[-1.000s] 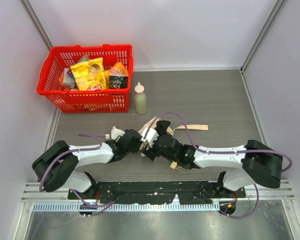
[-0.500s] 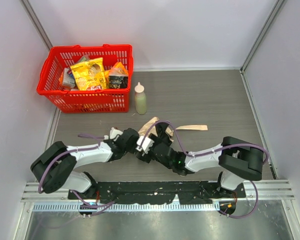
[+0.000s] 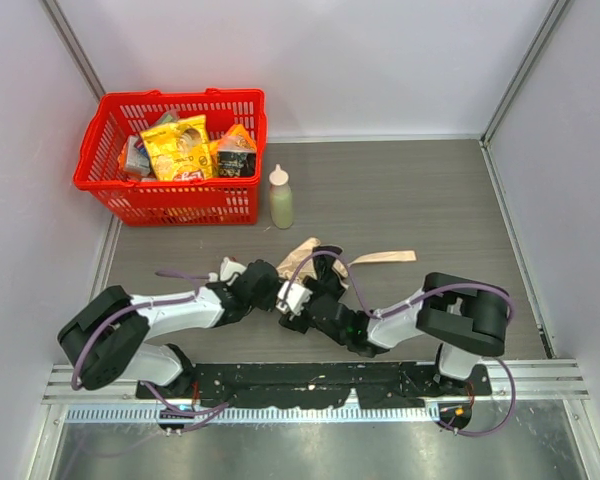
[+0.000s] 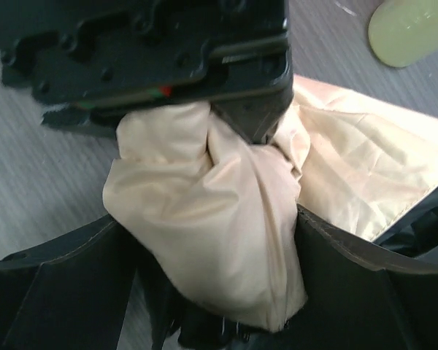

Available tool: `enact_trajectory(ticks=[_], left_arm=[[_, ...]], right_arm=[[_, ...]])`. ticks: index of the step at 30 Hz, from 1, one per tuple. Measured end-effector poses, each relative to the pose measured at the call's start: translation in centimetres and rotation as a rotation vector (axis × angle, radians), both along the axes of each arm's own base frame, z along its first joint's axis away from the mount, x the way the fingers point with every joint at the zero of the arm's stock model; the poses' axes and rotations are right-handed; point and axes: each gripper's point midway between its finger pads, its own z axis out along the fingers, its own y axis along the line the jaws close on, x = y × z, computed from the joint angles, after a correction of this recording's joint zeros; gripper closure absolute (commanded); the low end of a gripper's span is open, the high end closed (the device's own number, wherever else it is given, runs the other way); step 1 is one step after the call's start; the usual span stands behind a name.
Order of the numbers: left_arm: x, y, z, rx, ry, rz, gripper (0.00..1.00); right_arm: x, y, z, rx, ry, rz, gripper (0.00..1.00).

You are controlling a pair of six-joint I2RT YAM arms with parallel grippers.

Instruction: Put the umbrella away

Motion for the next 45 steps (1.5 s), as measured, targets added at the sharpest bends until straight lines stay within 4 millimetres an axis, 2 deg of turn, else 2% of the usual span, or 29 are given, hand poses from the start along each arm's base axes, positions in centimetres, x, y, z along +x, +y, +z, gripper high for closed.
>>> enact_trajectory(ticks=[4,6,8,9,10,13,14,20,24,26,33,39,43,45], left_arm=[[-0.2,0.2,0.0,0.004,0.01,0.005,1.0],[-0.2,0.2,0.0,0.003,0.013,0.008,1.0],[0.1,0.5,-0.1,0.014,0.006,0.019,1.0],[0.2,0.6,-0.1,0.016,0.004,0.02,1.0],[0.2,0.6,0.0,0.013,0.005,0.022,1.0],[-0.1,0.7,-0.2,0.019,0.015,0.02,0.99],[-0.1,0.7,-0.1,0.019,0.013,0.018,0.93],[-0.3,0.8,0.0,0.023,-0.004,-0.01,0.29],[0.4,1.2,1.3,-0.02,-0.071,-0.006,0.0],[0.7,1.6,1.9,-0.046,-0.113,0.004,0.0],[0.5,2.3,2.2,-0.078,-0.165,0.002,0.0],[1.4,1.1,2.2,-0.105,-0.178,-0.008,0.0],[2.2,0.2,2.0,-0.102,-0.167,-0.009,0.01],[2.4,0.0,2.0,-0.102,-0.165,-0.007,0.04]], right_arm=[[1.3,1.1,0.2,-0.006,-0.052,-0.025,0.23],[2.1,1.5,0.2,-0.02,-0.082,-0.053,0.4],[2.5,1.9,0.1,-0.039,-0.107,-0.061,0.74],[2.4,2.1,0.0,-0.05,-0.117,-0.048,0.82],[2.1,2.4,0.2,-0.04,-0.117,-0.041,0.98],[1.8,2.2,-0.2,-0.048,-0.106,-0.043,0.99],[1.7,2.2,-0.2,-0.042,-0.1,-0.045,0.99],[0.8,2.0,-0.4,0.028,-0.01,-0.033,0.99],[0.9,2.1,-0.4,0.095,0.062,-0.024,0.99],[0.9,2.0,-0.4,0.134,0.111,-0.01,0.99],[1.2,1.8,-0.1,0.285,0.323,0.051,0.99],[1.2,2.1,0.0,0.41,0.524,0.122,0.99],[1.9,2.5,0.2,0.484,0.66,0.161,0.99],[2.3,2.4,0.3,0.527,0.737,0.178,0.99]])
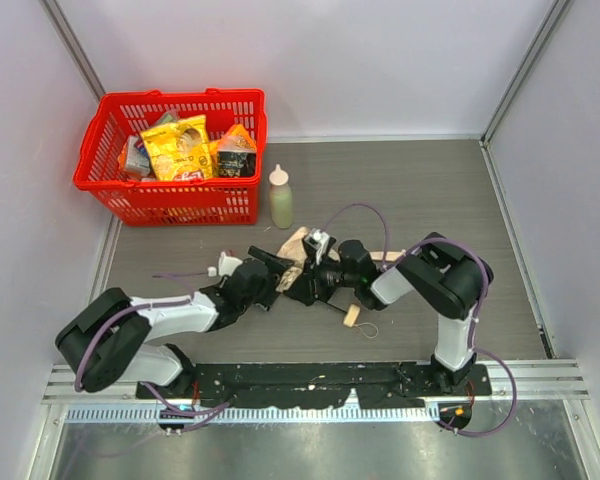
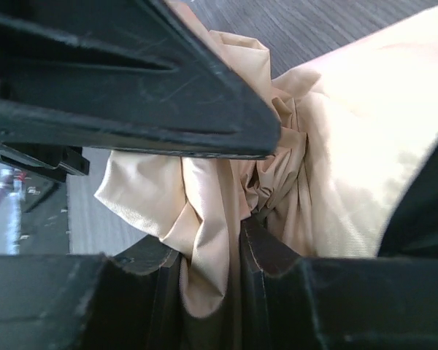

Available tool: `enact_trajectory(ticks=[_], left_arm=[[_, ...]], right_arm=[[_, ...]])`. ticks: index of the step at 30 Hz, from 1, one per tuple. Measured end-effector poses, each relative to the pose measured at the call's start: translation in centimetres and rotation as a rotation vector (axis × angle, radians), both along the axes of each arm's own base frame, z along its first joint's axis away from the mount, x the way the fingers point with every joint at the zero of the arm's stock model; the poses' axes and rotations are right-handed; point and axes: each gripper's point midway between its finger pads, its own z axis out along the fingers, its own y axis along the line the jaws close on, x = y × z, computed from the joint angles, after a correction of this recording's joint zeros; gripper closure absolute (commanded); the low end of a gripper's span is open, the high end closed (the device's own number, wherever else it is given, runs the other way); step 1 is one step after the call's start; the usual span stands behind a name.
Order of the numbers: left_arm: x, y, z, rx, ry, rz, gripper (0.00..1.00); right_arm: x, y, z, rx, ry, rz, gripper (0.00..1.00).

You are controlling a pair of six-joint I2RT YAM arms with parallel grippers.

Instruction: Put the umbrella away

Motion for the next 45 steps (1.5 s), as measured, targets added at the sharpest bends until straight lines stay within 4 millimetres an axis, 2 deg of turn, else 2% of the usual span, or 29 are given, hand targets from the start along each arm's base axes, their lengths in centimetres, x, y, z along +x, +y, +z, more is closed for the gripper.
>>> enact_trajectory(ticks=[2,3,6,10,12,14,16,17,18,20,21,23,25,29,33,37,41,45], left_arm=[[0.1,-0.1,-0.1,0.004,0.003,0.002,0.12],[0.2,-0.1,-0.2,0.008,0.002,0.003,0.21],[0.3,0.1,-0.7,0.034,-0.002,0.012,0.53],[0.2,0.6,-1.6,0.043,-0.012,0.032,0.76],[0.3,0.8,-1.7,0.04,-0.025,0.035,0.91],[0.4,0.8,-1.7,0.041,-0.035,0.037,1.0],[0.4,0.8,-1.8,0.04,-0.042,0.037,1.0],[0.4,0.8,-1.8,0.039,-0.044,0.036,1.0],[0.4,0.8,-1.8,0.035,-0.047,0.036,1.0],[0.4,0.7,-1.7,0.026,-0.052,0.034,1.0],[0.4,0.6,-1.7,0.022,-0.053,0.03,1.0],[0.3,0.5,-1.6,0.016,-0.051,0.023,1.0],[0.3,0.4,-1.6,0.01,-0.049,0.019,1.0],[-0.2,0.1,-1.5,-0.002,-0.028,0.0,1.0],[-0.4,-0.1,-1.6,0.002,0.001,-0.006,1.0],[-0.6,-0.4,-1.6,0.001,0.039,-0.009,1.0],[-1.0,-0.7,-1.7,0.015,0.091,-0.023,1.0],[-1.1,-0.8,-1.8,0.025,0.121,-0.021,1.0]], right_arm=[[0.2,-0.1,0.0,0.04,0.071,0.025,0.99],[0.2,-0.1,0.1,0.062,0.107,0.038,0.99],[0.2,0.0,0.3,0.103,0.19,0.066,0.99],[0.1,0.3,0.1,0.133,0.267,0.087,0.99],[0.0,0.3,0.1,0.144,0.289,0.092,0.99],[0.0,0.4,0.1,0.154,0.304,0.095,0.99],[0.1,0.3,0.1,0.158,0.308,0.093,0.94],[0.1,0.3,0.1,0.157,0.31,0.092,0.8],[0.1,0.3,0.1,0.152,0.314,0.087,0.75],[0.2,0.3,0.1,0.126,0.32,0.073,0.51],[0.3,0.2,0.2,0.104,0.319,0.061,0.32],[0.3,0.3,0.9,0.055,0.344,0.039,0.27],[0.1,0.4,2.1,-0.01,0.314,0.023,0.27],[-0.2,-0.7,2.5,-0.185,0.216,-0.045,0.25],[-0.4,-2.3,3.6,-0.312,0.041,-0.103,0.22],[-1.4,-2.3,5.2,-0.339,-0.192,-0.129,0.2],[-2.9,-2.2,4.4,-0.367,-0.356,-0.113,0.2],[-2.5,-1.7,3.0,-0.432,-0.463,-0.126,0.18]])
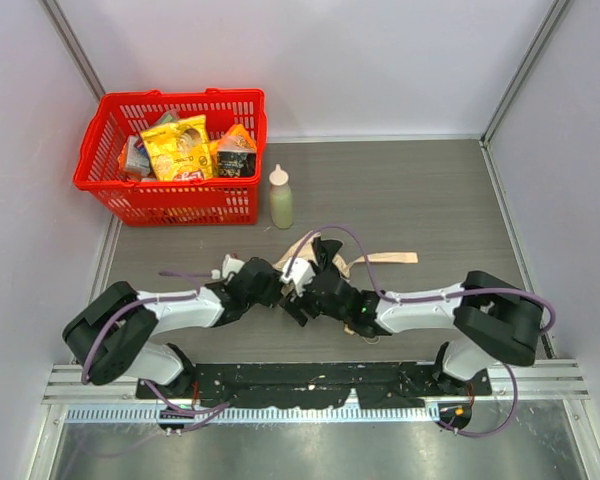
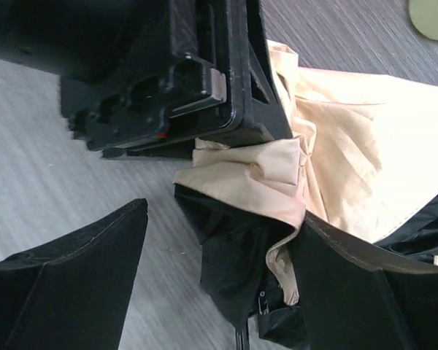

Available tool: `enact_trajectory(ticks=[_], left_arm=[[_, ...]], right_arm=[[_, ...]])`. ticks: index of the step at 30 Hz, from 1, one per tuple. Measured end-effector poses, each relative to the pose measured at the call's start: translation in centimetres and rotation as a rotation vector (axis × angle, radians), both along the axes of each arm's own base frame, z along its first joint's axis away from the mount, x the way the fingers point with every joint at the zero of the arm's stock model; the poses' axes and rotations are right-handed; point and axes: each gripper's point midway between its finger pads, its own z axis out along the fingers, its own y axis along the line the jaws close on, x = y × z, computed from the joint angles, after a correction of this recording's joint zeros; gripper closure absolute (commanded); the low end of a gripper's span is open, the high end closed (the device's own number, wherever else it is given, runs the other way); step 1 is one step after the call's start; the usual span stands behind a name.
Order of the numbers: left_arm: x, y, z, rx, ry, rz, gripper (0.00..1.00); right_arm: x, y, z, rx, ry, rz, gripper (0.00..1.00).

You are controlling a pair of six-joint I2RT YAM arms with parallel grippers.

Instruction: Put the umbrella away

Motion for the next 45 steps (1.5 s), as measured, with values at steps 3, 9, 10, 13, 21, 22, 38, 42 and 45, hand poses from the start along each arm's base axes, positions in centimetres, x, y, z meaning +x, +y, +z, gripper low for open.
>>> enact_trajectory(ticks=[3,9,10,13,21,22,38,42,45], left_arm=[[-0.1,0.0,0.0,-0.005,-0.003,-0.003,1.0],[-1.4,1.2,0.5,-0.047,-0.089,-0.038,1.0],[-1.7,1.5,0.5,-0.049,-0.1,-0.045,1.0],[-1.9,1.7,0.7,-0.043,-0.126,-0.065,1.0],[-2.1,1.7,1.1,-0.076,-0.198,-0.096,1.0],[-2.1,1.7,1.1,-0.079,-0.202,-0.098,1.0],[-2.5,1.5,1.6,-0.098,-0.251,-0.14,1.0],[-2.8,1.5,1.5,-0.108,-0.257,-0.15,1.0],[-2.9,1.4,1.6,-0.114,-0.257,-0.156,1.0]], right_arm=[[1.2,-0.3,-0.9,-0.049,-0.016,-0.077,0.18],[3.0,-2.7,1.9,0.032,0.155,-0.326,0.12],[2.7,-3.7,3.2,0.091,0.203,-0.384,0.12],[2.8,-6.9,6.7,0.278,0.323,-0.549,0.12],[3.2,-14.6,3.9,0.547,0.701,-1.024,0.11],[2.9,-15.0,3.1,0.55,0.734,-1.062,0.14],[5.9,-14.8,-3.8,0.658,1.016,-1.344,0.48],[8.2,-14.0,-4.3,0.703,1.018,-1.334,0.99],[9.6,-13.9,-5.1,0.723,1.011,-1.334,0.99]])
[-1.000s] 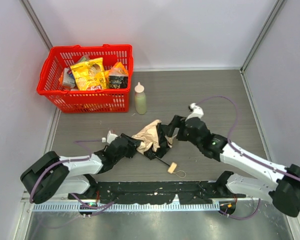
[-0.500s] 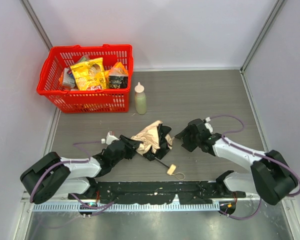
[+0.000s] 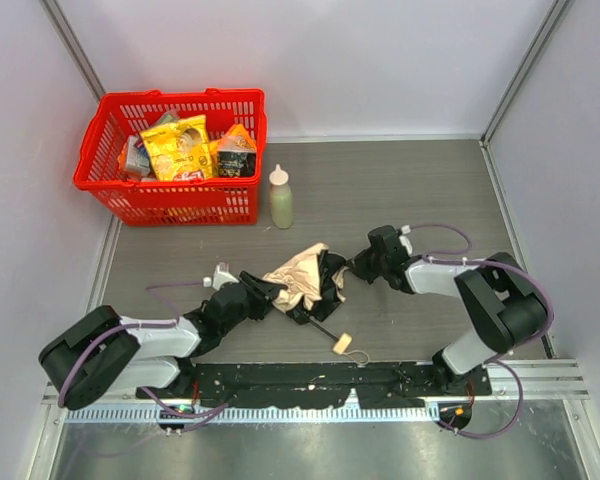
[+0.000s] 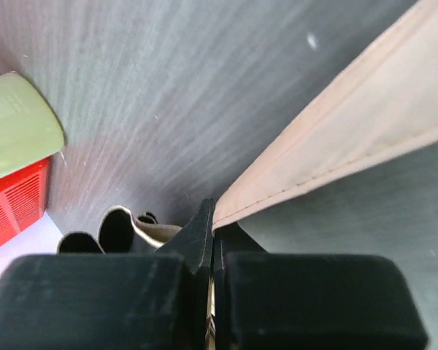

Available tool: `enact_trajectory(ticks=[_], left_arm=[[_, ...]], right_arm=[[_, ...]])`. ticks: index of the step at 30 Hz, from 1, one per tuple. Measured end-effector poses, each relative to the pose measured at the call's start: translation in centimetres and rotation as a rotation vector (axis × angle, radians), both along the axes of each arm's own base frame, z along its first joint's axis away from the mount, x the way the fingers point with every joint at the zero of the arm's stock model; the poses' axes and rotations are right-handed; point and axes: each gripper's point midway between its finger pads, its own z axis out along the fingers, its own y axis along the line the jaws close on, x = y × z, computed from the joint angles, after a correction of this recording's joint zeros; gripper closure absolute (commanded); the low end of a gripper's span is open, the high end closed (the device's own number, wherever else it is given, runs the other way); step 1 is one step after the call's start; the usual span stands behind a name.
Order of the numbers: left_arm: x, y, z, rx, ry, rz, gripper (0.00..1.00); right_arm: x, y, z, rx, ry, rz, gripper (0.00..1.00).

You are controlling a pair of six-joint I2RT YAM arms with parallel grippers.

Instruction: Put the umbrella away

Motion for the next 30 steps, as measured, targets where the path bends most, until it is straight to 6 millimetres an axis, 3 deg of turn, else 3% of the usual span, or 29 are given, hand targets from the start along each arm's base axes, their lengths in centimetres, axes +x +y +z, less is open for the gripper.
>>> enact_trajectory(ticks=[6,11,16,19,26,30], left_arm=[[-0.4,-0.1,0.4,-0.018,-0.012,-0.02,1.0],[-0.5,-0.3,1.2,-0.038,-0.04,-0.038,1.0],[-0.7,0.0,0.9,-0.045,-0.02,-0.023,1.0],[-0.7,0.0,0.6,-0.04,-0.001,-0.018,1.0],[-0.7,0.0,-0.6,-0.042,0.059,0.007,1.0],[-0.7,0.0,-0.7,-0.047,0.07,0.014,1.0]], right_arm=[[4.5,0.7,0.1,0.02,-0.142,0.066,0.99],[9.1,4.6,0.4,0.141,-0.301,0.223,0.99],[9.3,6.6,1.9,0.233,-0.45,0.334,0.99],[9.2,6.6,4.3,0.274,-0.581,0.377,0.99],[8.5,7.3,7.2,0.348,-0.691,0.456,0.99],[8.0,7.2,7.4,0.345,-0.723,0.487,0.85]])
